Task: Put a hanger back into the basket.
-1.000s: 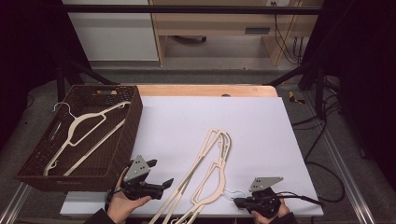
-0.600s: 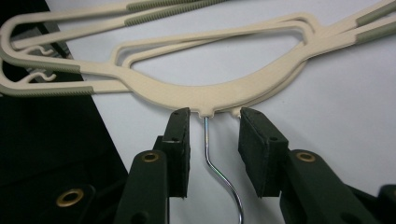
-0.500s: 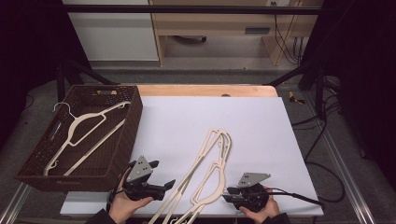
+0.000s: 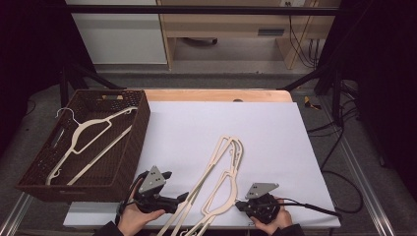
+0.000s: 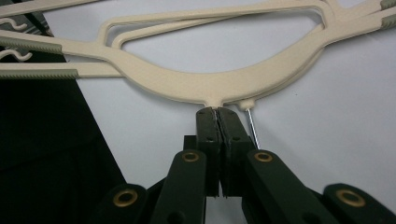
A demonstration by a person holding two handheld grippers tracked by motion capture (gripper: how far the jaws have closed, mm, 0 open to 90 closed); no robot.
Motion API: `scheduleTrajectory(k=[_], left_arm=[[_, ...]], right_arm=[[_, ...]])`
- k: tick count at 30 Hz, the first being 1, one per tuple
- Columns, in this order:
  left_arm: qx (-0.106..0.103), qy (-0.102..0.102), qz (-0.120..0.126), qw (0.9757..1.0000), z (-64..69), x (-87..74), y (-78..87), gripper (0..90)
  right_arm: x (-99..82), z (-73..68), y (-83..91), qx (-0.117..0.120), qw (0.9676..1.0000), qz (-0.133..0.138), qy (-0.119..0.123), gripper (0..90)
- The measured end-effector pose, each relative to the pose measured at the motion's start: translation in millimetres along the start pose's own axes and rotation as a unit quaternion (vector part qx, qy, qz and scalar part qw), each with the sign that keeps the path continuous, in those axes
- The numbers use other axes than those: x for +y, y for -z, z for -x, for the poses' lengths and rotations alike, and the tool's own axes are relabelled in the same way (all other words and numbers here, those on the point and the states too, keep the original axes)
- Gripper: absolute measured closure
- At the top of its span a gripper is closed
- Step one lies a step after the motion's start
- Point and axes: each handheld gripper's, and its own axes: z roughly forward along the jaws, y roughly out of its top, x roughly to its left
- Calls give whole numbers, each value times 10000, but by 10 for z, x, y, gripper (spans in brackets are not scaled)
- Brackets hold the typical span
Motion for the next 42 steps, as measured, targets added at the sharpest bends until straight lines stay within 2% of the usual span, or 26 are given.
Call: scheduleTrajectory(k=[6,11,15,17,20,25,29,31,35,39,40,42], left_arm=[[-172,-181,-118,9996,133,78,-111,138],[-393,-391,-265,9981,291,162,-250,142],[-647,-541,-435,9955,433,240,-403,157],[-728,-637,-560,9937,501,271,-505,163],[-904,-657,-788,9906,557,293,-667,192],[-1177,-822,-1141,9830,626,309,-881,297],[-1268,-836,-1290,9799,660,317,-998,413],[-1285,-927,-1439,9768,671,316,-1038,450],[-1204,-925,-1537,9764,684,307,-1088,559],[-1326,-859,-1549,9752,691,306,-1099,655],[-1361,-860,-1579,9742,696,311,-1090,683],[-1303,-873,-1545,9755,715,311,-1086,728]], right_arm=[[64,48,46,88,9999,58,-16,891],[150,60,128,83,9999,129,10,892],[221,60,167,77,9999,113,98,892],[246,61,184,66,9999,141,43,892],[276,67,209,68,9998,163,45,892],[301,75,252,63,9997,213,86,892],[316,72,273,73,9997,190,97,892],[324,76,286,75,9997,195,124,892],[346,73,303,45,9996,220,140,892],[359,62,313,25,9997,202,130,892],[358,62,313,20,9997,206,131,892],[360,62,314,29,9997,211,130,892]])
